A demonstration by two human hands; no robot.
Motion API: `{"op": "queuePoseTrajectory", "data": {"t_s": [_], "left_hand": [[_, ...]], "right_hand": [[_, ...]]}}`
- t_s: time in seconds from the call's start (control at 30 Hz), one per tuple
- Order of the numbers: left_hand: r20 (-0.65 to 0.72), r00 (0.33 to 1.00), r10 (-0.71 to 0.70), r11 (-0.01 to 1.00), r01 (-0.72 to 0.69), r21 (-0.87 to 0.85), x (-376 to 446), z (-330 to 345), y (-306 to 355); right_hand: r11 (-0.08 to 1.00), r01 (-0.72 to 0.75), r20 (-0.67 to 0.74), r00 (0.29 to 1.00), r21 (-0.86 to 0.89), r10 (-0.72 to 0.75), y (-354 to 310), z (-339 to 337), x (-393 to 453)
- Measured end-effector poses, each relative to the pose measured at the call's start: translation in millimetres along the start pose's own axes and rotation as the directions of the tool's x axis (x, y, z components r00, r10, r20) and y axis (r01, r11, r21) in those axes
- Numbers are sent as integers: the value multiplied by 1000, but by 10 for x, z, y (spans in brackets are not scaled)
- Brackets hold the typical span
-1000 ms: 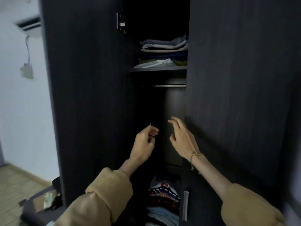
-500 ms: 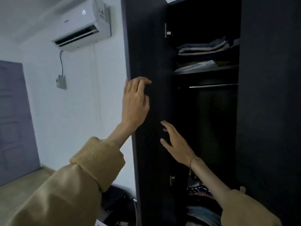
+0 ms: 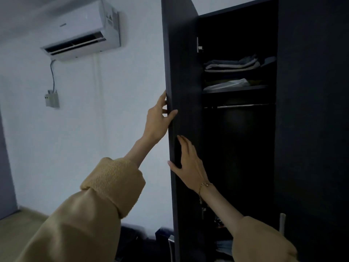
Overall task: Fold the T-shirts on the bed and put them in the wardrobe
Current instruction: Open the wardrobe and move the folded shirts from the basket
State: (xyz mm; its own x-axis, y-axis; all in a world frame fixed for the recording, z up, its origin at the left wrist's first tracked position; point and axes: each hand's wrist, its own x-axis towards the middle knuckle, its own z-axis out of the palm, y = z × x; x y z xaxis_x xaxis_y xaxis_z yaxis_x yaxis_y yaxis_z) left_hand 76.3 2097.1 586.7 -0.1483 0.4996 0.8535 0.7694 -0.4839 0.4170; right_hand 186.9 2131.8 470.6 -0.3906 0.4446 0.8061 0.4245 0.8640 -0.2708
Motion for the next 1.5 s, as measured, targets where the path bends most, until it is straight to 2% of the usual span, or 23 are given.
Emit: {"op": "queuePoseTrajectory", "data": {"t_s": [0.23, 0.43, 0.7, 0.9, 1.1, 1.2, 1.27, 1.33, 1.5], "left_hand": [[-37, 997, 66, 998, -65, 25, 6, 21, -89], [-65, 993, 100, 994, -97, 41, -47, 122, 28], [-35, 979, 199, 979, -200, -38, -51, 546, 303], [23, 951, 309, 948, -307, -81, -3, 1098, 598], [-22, 933, 358, 934, -358, 0, 120, 1794, 839], [-70, 927, 369, 929, -365, 58, 209, 2169, 889], [-84, 923, 375, 923, -363, 126, 296, 2451, 889], [-78, 928, 363, 916, -341, 209, 380, 2681, 891], [-109, 918, 382, 824, -284, 491, 602, 3224, 857]], "right_hand": [[998, -42, -25, 999, -36, 41, -78, 40, 102], [1000, -6, -27, 1000, -30, 5, -31, -72, 40], [995, 6, -34, 999, 95, -3, 328, -609, -161], [997, 11, -33, 999, 80, -9, 844, -1024, -312], [998, -2, -45, 999, -67, -1, 1420, -1340, -418], [962, -7, -159, 987, -273, -38, 1755, -1379, -392], [902, -50, -240, 969, -429, -61, 2056, -1401, -324], [864, -99, -268, 962, -495, -44, 2308, -1423, -259], [767, -144, -230, 973, -625, -5, 2862, -1471, -122]]}}
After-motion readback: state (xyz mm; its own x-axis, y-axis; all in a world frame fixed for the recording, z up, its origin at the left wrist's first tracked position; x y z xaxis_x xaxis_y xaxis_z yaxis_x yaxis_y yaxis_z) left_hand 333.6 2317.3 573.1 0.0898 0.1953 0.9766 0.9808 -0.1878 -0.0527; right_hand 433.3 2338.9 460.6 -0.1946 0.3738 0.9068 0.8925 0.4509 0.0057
